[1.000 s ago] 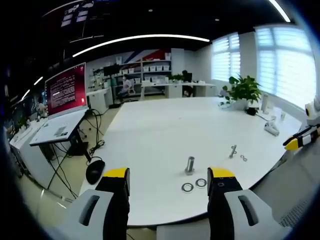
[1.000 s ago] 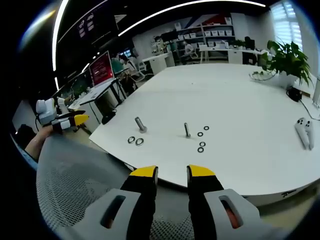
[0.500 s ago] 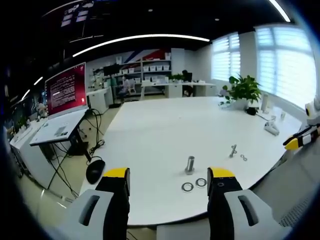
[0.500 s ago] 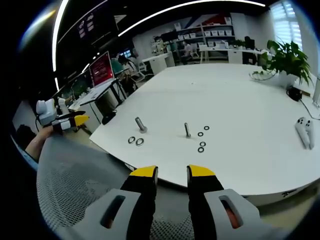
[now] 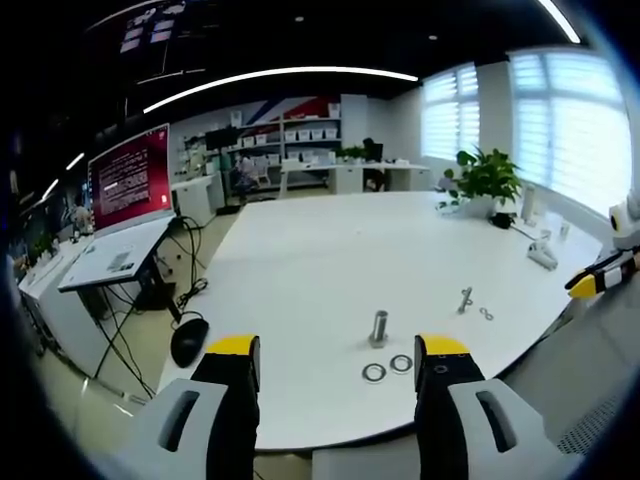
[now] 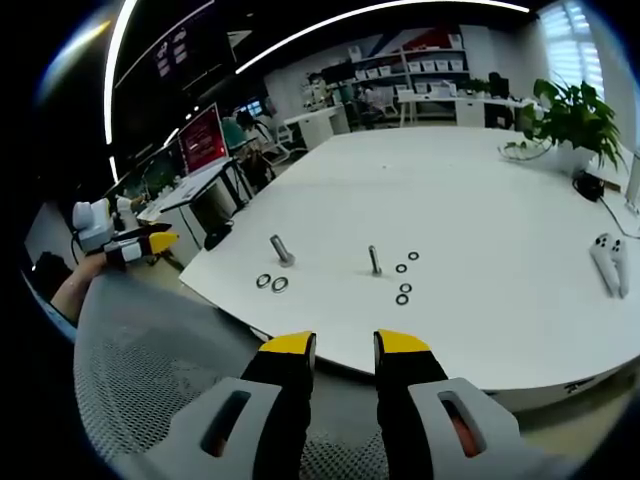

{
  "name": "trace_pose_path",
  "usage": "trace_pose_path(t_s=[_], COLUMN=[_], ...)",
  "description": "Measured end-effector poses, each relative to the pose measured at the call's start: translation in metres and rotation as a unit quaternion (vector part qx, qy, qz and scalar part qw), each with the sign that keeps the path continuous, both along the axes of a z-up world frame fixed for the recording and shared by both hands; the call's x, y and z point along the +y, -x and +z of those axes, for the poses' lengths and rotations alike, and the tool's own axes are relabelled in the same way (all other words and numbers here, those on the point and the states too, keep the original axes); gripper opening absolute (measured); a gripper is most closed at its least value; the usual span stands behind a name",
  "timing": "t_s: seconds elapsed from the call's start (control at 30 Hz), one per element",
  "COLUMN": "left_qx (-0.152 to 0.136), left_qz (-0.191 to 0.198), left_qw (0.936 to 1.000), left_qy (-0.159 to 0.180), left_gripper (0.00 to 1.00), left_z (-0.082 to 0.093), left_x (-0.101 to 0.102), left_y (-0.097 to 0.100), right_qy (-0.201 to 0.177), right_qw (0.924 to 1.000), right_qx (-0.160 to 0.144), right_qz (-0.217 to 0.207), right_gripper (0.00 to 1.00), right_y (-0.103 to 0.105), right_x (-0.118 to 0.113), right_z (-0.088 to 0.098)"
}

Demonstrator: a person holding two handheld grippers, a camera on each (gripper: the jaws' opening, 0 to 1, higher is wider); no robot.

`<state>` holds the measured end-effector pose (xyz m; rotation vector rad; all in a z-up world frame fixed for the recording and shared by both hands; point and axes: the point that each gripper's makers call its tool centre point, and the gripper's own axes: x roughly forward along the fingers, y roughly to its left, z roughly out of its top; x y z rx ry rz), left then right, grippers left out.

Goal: Place the washer onto the threaded stud by aligning its center hole with the stud, sliding it down to the base, and recovering from edge contact or off-axis alignment until the washer reaches the visible bottom stop.

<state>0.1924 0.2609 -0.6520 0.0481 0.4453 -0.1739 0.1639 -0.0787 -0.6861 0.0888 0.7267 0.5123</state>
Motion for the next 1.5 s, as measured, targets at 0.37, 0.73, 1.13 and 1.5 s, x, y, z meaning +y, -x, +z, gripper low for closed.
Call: trace_pose_path(t_s=[0.37,0.73,1.13,1.5], left_qx=[0.004,0.004,0.011,0.014], left_qz=[-0.001,-0.005,-0.003,-0.005], left_qw=[1.0000,1.0000,0.9999,0.9999], left_qy=[0.001,0.003,0.002,0.003], left_gripper=[0.59,0.57,0.57,0.55], left_z=[-0.0011,-0.0010,-0.0032,-0.0044], left_x=[-0.0009,-0.0032,-0.0022,-0.0026], left_y=[0.0009,0.0005,0.0015,0.0017], right_qy=[-0.001,-0.002,-0.002,-0.002], right_qw=[1.0000,1.0000,1.0000,1.0000], right_qx=[0.001,0.001,0.003,0.004], right_qz=[0.000,0.000,0.002,0.005], right_gripper=[0.26,0.26,0.26,0.26], right_y=[0.0001,0.0002,0.0002,0.0007], right_x=[-0.0001,0.0002,0.0006,0.0015], right_z=[-0.0002,-0.0001,-0.0003,-0.0007])
